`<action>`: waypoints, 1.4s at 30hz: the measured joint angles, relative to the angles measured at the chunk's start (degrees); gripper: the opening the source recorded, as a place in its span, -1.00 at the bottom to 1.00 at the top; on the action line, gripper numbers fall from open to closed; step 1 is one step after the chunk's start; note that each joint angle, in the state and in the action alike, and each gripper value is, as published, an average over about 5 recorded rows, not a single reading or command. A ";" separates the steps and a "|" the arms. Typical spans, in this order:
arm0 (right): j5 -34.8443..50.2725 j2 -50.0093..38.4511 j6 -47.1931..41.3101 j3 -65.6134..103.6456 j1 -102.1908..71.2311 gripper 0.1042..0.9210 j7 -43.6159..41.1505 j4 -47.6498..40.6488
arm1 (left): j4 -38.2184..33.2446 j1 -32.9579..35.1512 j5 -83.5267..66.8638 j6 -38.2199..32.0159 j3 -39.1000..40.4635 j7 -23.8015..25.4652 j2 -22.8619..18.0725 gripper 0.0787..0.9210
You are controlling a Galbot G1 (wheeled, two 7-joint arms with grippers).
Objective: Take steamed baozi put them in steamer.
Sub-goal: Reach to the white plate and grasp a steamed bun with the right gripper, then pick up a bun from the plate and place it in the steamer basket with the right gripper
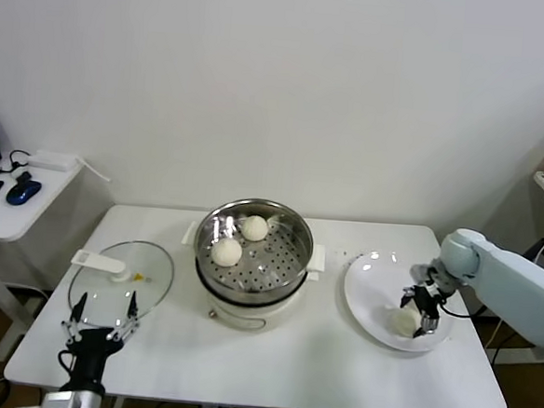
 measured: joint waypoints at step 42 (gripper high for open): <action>4.03 -1.97 8.37 -9.98 21.94 0.41 -3.41 16.92 | 1.26 -1.19 0.86 0.76 0.44 0.17 0.16 0.77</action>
